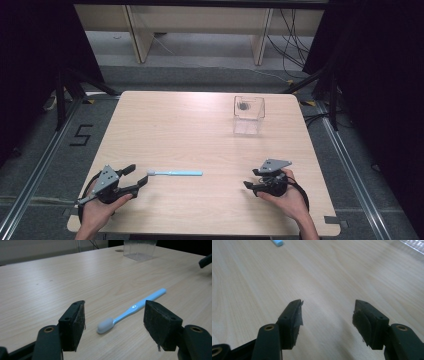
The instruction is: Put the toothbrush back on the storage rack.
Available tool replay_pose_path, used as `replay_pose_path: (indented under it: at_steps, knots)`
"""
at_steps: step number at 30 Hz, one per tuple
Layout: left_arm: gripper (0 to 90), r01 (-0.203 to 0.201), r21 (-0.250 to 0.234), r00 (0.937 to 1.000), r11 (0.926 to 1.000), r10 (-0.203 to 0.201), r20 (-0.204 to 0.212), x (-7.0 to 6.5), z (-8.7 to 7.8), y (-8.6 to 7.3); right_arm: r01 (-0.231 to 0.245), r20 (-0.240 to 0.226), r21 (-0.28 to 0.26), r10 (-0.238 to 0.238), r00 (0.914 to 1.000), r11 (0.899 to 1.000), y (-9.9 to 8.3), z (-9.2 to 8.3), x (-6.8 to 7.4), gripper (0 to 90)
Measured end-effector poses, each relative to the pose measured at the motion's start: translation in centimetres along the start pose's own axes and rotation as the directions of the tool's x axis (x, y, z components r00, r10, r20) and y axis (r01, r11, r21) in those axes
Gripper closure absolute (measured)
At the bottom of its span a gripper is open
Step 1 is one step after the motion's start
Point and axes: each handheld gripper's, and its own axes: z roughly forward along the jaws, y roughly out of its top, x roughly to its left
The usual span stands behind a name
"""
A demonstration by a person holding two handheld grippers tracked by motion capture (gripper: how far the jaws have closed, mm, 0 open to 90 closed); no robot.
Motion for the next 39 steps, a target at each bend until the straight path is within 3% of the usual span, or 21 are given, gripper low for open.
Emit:
replay_pose_path:
  at_steps: [5,7,8,9,11,15,21,22,23,24,26,27,28,29,30,32,33,34,36,37,39]
  knots:
    - [33.8,-0.031,0.061,0.9987,0.9977,0.029,0.042,0.3,0.9,1.1,0.068,-0.009,0.075,-0.067,0.9977,0.995,1.0,0.5,0.8,41.2]
    - [34.0,-0.088,0.113,0.9945,0.9897,0.081,0.066,0.2,1.5,2.3,0.058,-0.029,0.065,-0.056,0.998,0.996,1.4,0.6,1.2,41.4]
    - [34.3,-0.088,0.113,0.9945,0.9897,0.081,0.066,0.2,1.5,2.3,0.058,-0.029,0.065,-0.056,0.998,0.996,1.4,0.6,1.2,41.4]
    - [34.3,-0.112,0.137,0.992,0.9842,0.102,0.075,0.1,1.7,2.8,0.077,-0.027,0.063,-0.076,0.9968,0.995,1.5,0.6,1.1,41.5]
    - [34.8,-0.125,0.152,0.9897,0.9804,0.113,0.089,0.1,1.9,3.5,0.094,-0.048,0.081,-0.09,0.9948,0.992,1.7,0.4,1.0,41.6]
    - [35.4,-0.14,0.167,0.9865,0.976,0.123,0.108,0.0,2.2,4.6,0.074,-0.025,0.093,-0.072,0.9971,0.993,1.4,0.3,1.1,41.7]
    - [36.5,-0.21,0.22,0.9665,0.9526,0.169,0.193,-0.3,3.0,5.6,0.081,-0.039,0.112,-0.077,0.9963,0.99,1.0,-0.2,1.4,41.7]
    - [37.1,-0.233,0.239,0.9606,0.9425,0.185,0.207,-0.2,3.1,5.9,0.095,-0.038,0.12,-0.091,0.9951,0.988,1.1,-0.4,1.3,41.7]
    - [37.7,-0.234,0.238,0.959,0.9428,0.183,0.216,-0.3,3.3,6.0,0.088,-0.033,0.111,-0.084,0.9959,0.99,1.0,-0.4,1.3,41.6]
    - [38.3,-0.255,0.244,0.9516,0.9356,0.198,0.235,-0.2,3.5,6.4,0.086,-0.035,0.116,-0.083,0.996,0.99,1.1,-0.5,1.4,41.7]
    - [39.5,-0.265,0.249,0.9474,0.9315,0.203,0.247,-0.1,3.9,6.7,0.101,-0.034,0.111,-0.097,0.9946,0.989,1.2,-0.6,1.3,41.6]
    - [40.3,-0.281,0.261,0.9429,0.9237,0.215,0.255,0.0,4.0,6.9,0.101,-0.039,0.12,-0.097,0.9945,0.988,1.3,-0.8,1.2,41.6]
    - [41.6,-0.307,0.278,0.9319,0.9104,0.228,0.282,0.1,4.5,7.3,0.101,-0.041,0.118,-0.097,0.9944,0.988,1.4,-0.9,1.1,41.6]
    - [42.2,-0.307,0.278,0.9319,0.9104,0.228,0.282,0.1,4.5,7.3,0.101,-0.041,0.118,-0.097,0.9944,0.988,1.4,-0.9,1.1,41.6]
    - [42.2,-0.318,0.287,0.9263,0.9038,0.231,0.298,0.1,4.7,7.5,0.103,-0.038,0.122,-0.099,0.9943,0.987,1.4,-0.9,1.1,41.6]
    - [43.5,-0.353,0.311,0.9117,0.8825,0.249,0.327,-0.1,5.1,7.8,0.105,-0.047,0.124,-0.1,0.9939,0.987,1.5,-1.1,1.1,41.6]
    - [44.8,-0.381,0.329,0.8996,0.8642,0.263,0.348,-0.2,5.4,8.0,0.105,-0.037,0.117,-0.101,0.9942,0.988,1.5,-1.1,1.2,41.6]
    - [44.8,-0.385,0.336,0.896,0.8595,0.261,0.359,-0.3,5.6,8.1,0.105,-0.037,0.117,-0.101,0.9942,0.988,1.5,-1.1,1.2,41.6]
    - [46.0,-0.464,0.373,0.8565,0.8037,0.3,0.42,-0.4,6.2,8.5,0.104,-0.038,0.119,-0.1,0.9942,0.987,1.5,-1.1,1.2,41.6]
    - [46.8,-0.501,0.398,0.8363,0.7688,0.311,0.452,-0.5,6.5,8.7,0.114,-0.046,0.129,-0.109,0.9931,0.985,1.6,-1.1,1.2,41.6]
    - [47.9,-0.515,0.426,0.8254,0.7438,0.296,0.481,-0.7,7.2,8.5,0.097,-0.057,0.121,-0.09,0.9943,0.988,1.6,-1.0,1.3,41.6]
